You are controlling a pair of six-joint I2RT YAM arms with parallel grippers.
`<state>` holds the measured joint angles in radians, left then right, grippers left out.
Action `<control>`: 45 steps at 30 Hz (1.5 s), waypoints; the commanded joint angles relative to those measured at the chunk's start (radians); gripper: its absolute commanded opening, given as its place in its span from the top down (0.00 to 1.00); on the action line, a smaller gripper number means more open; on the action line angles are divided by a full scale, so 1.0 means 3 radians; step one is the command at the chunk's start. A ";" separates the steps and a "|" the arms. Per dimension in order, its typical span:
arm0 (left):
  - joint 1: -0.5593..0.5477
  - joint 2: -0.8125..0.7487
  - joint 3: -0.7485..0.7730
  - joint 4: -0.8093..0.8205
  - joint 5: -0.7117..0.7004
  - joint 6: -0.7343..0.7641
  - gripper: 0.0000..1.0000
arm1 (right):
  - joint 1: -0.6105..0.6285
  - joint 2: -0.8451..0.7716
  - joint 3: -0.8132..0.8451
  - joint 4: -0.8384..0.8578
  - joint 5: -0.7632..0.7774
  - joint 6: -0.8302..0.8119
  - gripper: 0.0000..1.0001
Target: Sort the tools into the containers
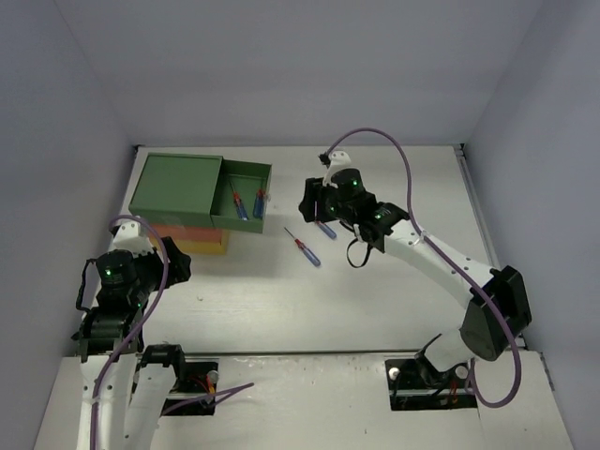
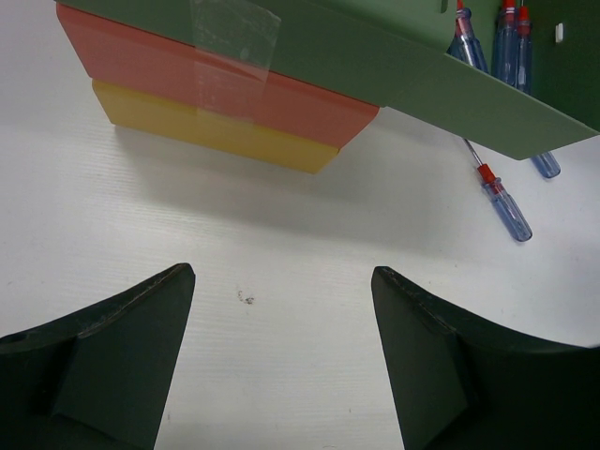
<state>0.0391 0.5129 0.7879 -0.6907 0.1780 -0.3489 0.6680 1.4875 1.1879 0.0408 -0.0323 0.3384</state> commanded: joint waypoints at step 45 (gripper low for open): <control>-0.0008 0.0038 0.0039 0.0215 -0.0020 -0.0023 0.26 | 0.0104 0.0352 0.0943 0.0114 -0.0258 0.0227 1.00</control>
<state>0.0391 0.5141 0.7879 -0.6910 0.1780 -0.3489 0.6697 1.5484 1.3342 0.0052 -0.0188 0.2984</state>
